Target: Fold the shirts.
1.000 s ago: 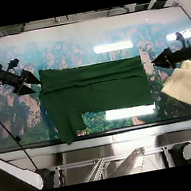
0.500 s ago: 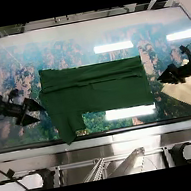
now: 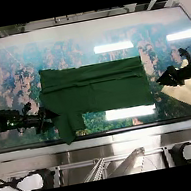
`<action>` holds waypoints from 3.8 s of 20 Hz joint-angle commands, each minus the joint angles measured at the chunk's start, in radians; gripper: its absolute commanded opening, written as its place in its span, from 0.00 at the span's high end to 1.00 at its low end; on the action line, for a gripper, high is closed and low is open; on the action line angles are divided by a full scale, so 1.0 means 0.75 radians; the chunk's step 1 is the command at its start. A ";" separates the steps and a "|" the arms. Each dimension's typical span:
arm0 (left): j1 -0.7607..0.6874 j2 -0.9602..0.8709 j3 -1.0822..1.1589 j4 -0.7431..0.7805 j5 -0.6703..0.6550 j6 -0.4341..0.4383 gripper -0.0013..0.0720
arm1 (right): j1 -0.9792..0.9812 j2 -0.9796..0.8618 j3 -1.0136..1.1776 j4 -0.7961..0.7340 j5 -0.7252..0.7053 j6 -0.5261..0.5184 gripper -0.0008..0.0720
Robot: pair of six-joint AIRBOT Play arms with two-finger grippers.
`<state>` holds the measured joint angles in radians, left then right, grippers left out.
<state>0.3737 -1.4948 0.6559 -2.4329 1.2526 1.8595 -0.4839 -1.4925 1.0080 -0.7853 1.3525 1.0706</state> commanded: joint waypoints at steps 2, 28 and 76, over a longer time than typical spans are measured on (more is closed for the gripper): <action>-0.037 0.000 -0.044 -0.071 -0.135 0.051 0.93 | -0.007 0.001 -0.002 -0.031 0.052 0.041 0.38; 0.089 0.025 0.034 -0.013 0.387 0.099 0.96 | -0.057 0.125 -0.364 -0.024 0.003 0.061 0.96; -0.039 -0.784 1.745 -0.008 0.783 -0.332 0.01 | -0.035 -0.063 -0.057 0.243 -0.440 -0.184 0.10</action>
<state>0.2981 -2.1353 2.0056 -2.4363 1.7996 1.6482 -0.4572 -1.5745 0.9241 -0.4465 0.9897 0.8165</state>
